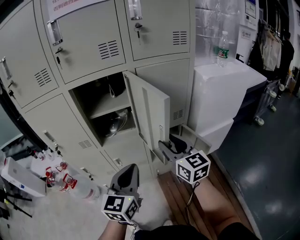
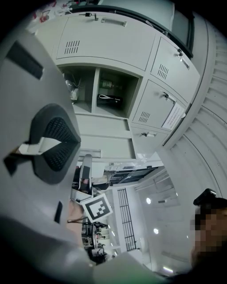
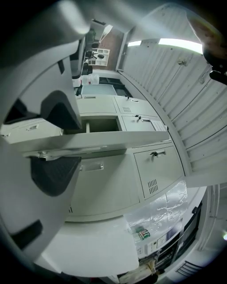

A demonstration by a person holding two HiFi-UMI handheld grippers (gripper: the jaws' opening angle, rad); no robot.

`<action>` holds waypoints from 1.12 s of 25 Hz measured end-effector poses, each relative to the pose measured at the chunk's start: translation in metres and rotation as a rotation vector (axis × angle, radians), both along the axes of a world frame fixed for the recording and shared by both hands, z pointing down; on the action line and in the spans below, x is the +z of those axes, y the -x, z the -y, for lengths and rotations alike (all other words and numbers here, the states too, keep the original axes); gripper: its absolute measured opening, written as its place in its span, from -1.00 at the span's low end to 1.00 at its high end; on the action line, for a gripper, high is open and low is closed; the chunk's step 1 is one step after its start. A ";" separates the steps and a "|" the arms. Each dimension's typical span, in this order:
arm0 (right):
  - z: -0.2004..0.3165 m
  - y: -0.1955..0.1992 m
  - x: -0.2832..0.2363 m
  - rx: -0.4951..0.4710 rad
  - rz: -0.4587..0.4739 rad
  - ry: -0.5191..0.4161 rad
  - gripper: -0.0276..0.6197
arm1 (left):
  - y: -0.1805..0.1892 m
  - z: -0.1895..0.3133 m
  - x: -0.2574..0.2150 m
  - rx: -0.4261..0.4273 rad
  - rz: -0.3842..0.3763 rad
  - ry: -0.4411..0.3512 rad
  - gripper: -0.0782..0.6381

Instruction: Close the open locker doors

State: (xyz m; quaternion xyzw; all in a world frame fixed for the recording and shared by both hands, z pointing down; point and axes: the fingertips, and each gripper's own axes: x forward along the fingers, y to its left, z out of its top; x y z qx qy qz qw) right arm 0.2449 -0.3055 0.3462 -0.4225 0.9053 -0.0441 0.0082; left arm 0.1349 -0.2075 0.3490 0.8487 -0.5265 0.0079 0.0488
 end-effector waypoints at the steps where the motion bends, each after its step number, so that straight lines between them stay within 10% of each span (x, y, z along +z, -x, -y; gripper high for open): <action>1: 0.001 0.001 0.000 -0.006 0.000 -0.001 -0.33 | 0.001 0.001 0.000 -0.002 0.001 0.000 -0.78; 28: -0.025 0.072 -0.003 -0.262 -0.077 -0.051 -0.45 | 0.029 -0.002 0.013 -0.074 -0.004 0.045 -0.78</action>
